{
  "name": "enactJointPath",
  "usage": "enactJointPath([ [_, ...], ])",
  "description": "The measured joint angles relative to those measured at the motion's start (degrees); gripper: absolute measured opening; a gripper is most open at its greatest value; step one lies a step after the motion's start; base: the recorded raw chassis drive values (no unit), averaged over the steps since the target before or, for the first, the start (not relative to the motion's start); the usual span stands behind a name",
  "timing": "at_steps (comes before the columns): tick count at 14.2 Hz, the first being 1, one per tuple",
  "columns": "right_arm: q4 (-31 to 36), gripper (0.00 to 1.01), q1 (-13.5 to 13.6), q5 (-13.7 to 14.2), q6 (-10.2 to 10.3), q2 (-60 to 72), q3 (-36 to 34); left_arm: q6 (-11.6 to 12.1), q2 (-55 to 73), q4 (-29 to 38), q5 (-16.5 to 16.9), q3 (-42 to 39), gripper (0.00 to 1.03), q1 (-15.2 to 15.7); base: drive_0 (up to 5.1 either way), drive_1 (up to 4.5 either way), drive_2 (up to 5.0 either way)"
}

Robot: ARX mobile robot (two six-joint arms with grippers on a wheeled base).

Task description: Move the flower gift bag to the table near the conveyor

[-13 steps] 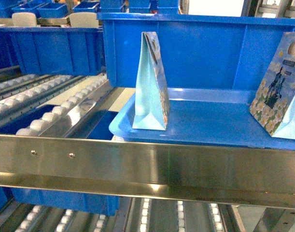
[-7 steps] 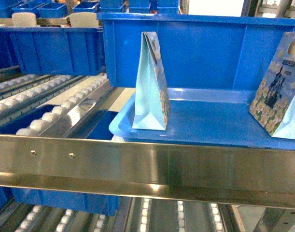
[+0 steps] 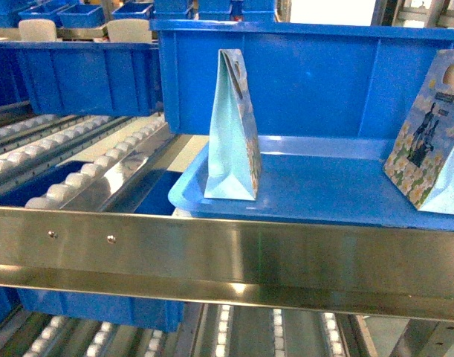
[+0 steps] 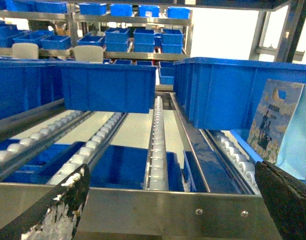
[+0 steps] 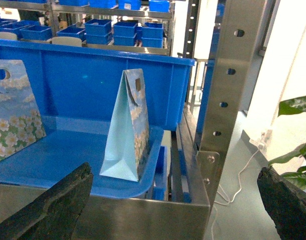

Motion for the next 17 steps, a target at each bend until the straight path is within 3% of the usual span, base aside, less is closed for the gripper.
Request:
enactJointPath([
  [4,19.5,0.98,4.2,1.3,-0.7,22.6,7.6,-1.4,26.8,24.1,-0.2,10.0,0.98,-4.6,0.0,0.00,0.0],
  [6,25.4,0.98,6.1,3.1,-0.9,31.9,13.5,-1.7,36.4,29.2,0.2,16.5,0.98,-6.6,0.0,0.00,0.0],
  [9,26.7,0.98,8.2,6.8,-2.4,38.8,17.5,-1.7,41.7,29.3,0.2,20.9,0.98,-8.7,0.0,0.00,0.0],
  [13,27.1,0.98,8.6,7.1,-2.8,39.0,17.5,-1.7,41.7,29.2,0.2,20.9,0.98,-8.7,0.0,0.00,0.0],
  [14,28.1,0.98,10.7,9.1,-3.1,41.5,18.7,-1.7,41.7,29.2,0.2,20.9,0.98,-8.7,0.0,0.00,0.0],
  [17,30.6,0.98,16.3,11.2,-3.8,52.0,26.3,-1.7,41.7,29.2,0.2,20.9,0.98,-8.7,0.0,0.00,0.0],
])
